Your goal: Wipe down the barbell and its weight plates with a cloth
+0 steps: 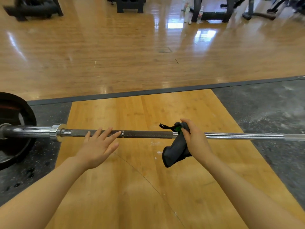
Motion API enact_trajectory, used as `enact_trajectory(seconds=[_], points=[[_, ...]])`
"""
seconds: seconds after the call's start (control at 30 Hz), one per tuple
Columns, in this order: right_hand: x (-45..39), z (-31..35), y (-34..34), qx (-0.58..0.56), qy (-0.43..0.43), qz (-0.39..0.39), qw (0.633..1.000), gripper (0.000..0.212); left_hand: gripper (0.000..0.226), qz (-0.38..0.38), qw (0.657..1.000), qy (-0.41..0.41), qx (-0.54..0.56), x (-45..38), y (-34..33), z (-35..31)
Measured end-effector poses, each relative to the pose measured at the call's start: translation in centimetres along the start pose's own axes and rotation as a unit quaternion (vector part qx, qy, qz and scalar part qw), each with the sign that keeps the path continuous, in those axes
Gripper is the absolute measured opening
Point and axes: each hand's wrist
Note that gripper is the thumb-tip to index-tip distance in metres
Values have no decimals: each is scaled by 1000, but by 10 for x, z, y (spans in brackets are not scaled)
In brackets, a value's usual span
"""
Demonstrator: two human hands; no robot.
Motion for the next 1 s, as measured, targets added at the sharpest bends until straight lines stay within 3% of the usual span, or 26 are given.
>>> enact_trajectory(seconds=[0.3, 0.43, 0.57, 0.8, 1.0], points=[[6, 22, 44, -100, -71, 54, 991, 32, 81, 37, 984, -111, -131, 25, 107, -30], [-2, 30, 43, -127, -116, 50, 984, 33, 83, 33, 980, -138, -141, 18, 121, -38], [-15, 33, 35, -139, -87, 32, 986, 32, 85, 6, 982, -157, -103, -14, 99, -59], [-36, 8, -6, -11, -3, -46, 999, 32, 85, -37, 987, -151, -40, -94, 26, -76], [-16, -24, -48, 75, 90, -54, 992, 26, 83, -51, 990, -127, 31, -131, -20, -74]])
Point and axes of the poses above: each hand's wrist, its own x-axis away from the middle knuckle, its own y-axis out of the back of the hand, z = x × y, and after that the axes turned 4 degrees about -y, right-handed
